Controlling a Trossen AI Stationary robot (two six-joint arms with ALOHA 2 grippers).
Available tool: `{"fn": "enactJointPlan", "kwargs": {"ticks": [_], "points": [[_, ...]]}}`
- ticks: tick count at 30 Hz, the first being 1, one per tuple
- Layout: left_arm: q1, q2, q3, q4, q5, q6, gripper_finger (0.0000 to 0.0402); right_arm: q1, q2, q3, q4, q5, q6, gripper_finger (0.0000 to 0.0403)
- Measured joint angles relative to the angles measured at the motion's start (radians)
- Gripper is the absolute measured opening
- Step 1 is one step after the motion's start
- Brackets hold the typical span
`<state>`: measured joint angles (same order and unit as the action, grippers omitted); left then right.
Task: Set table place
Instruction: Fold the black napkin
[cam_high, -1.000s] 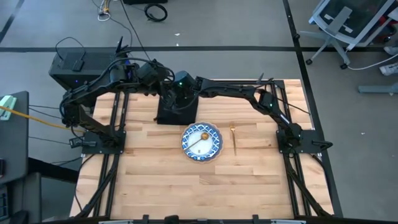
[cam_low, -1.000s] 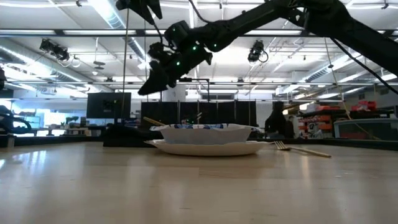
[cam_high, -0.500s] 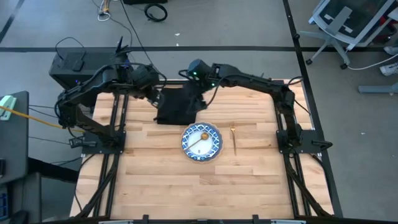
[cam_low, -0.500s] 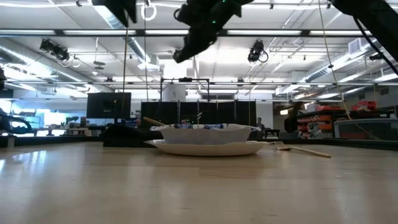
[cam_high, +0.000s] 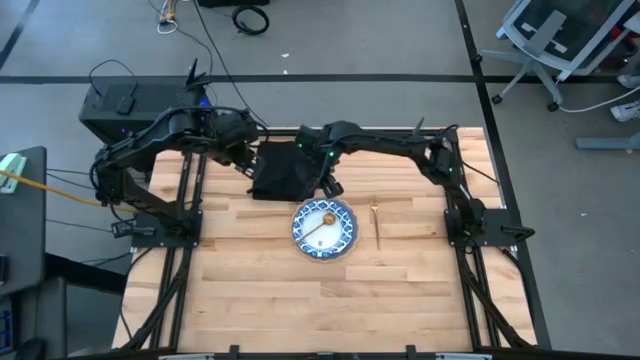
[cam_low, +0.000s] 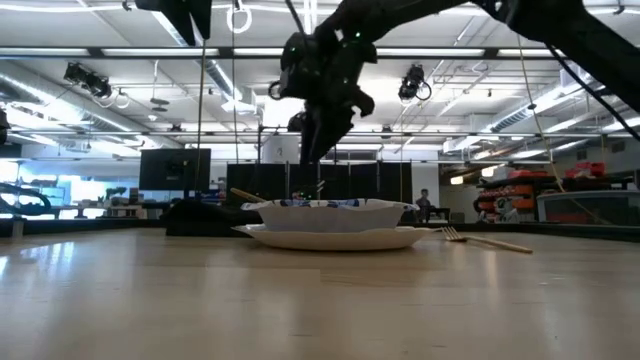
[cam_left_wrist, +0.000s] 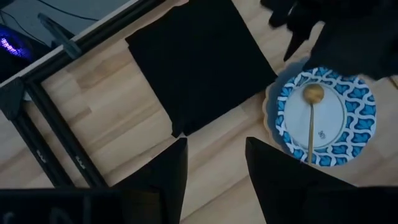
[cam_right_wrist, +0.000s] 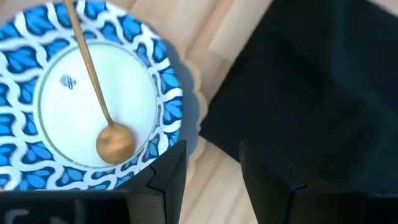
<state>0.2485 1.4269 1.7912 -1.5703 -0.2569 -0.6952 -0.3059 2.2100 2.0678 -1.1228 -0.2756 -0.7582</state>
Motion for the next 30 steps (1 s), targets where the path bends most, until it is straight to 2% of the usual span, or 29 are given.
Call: {"fn": "enactJointPlan", "kwargs": {"ticks": [11, 30], "points": [[0.0, 0.0, 0.0, -0.001, -0.011, 0.012, 0.0169, 0.013, 0.133, 0.0, 0.005, 0.049, -0.134, 0.0155], [0.001, 0.0, 0.0, 0.002, -0.011, 0.034, 0.0169, 0.014, 0.201, 0.0, 0.111, 0.074, -0.124, 0.0154]]}}
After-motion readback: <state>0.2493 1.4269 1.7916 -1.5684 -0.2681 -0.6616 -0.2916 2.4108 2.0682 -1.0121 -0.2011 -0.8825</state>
